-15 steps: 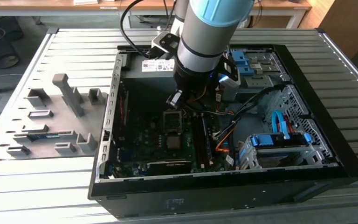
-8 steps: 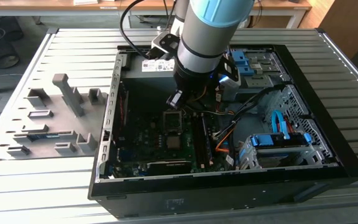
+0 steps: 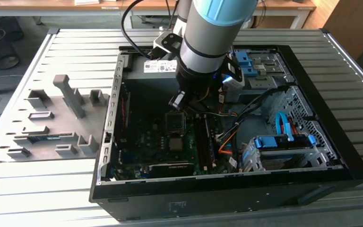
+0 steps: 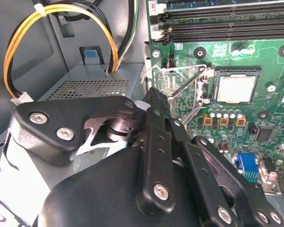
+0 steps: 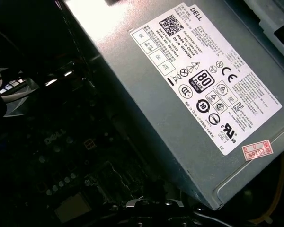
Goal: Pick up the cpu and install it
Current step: 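Close the cpu cover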
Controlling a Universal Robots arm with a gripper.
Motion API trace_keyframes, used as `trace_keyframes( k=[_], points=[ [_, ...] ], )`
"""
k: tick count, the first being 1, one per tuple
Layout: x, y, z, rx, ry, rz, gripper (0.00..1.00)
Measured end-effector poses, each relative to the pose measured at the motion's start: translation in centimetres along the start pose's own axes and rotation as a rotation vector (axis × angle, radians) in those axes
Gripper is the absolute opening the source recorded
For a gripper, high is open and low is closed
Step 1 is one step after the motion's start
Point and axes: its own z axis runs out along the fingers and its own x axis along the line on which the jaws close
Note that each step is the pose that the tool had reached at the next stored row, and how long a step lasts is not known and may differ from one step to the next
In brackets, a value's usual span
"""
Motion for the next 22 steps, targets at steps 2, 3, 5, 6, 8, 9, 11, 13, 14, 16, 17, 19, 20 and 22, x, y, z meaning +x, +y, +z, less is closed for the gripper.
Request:
trace_keyframes(
  k=[2, 3, 5, 6, 8, 9, 11, 13, 14, 16, 17, 19, 20, 22],
  points=[
    [0.06, -0.05, -0.03, -0.0001, 0.0001, 0.000, 0.10],
    [0.14, -0.11, -0.05, -0.0002, 0.0001, -0.001, 0.10],
    [0.38, -0.27, -0.11, -0.0002, 0.0000, 0.000, 0.10],
    [0.51, -0.37, -0.14, -0.0003, -0.0001, 0.000, 0.10],
    [0.68, -0.49, -0.19, -0.0002, 0.0000, 0.000, 0.10],
    [0.75, -0.53, -0.21, -0.0002, 0.0000, 0.000, 0.10],
    [0.86, -0.61, -0.23, 0.0003, 0.0007, -0.001, 0.10],
    [0.94, -0.67, -0.25, 0.0063, 0.0089, 0.000, 0.10],
    [1.00, -0.70, -0.27, 0.0128, 0.0179, 0.001, 0.10],
    [1.07, -0.73, -0.28, 0.0307, 0.0420, 0.004, 0.10],
    [1.11, -0.75, -0.29, 0.0400, 0.0546, 0.005, 0.10],
    [1.19, -0.80, -0.29, 0.0564, 0.0763, 0.007, 0.10],
    [1.24, -0.84, -0.31, 0.0639, 0.0867, 0.008, 0.10],
    [1.37, -0.93, -0.36, 0.0744, 0.1012, 0.010, 0.10]
  ],
)
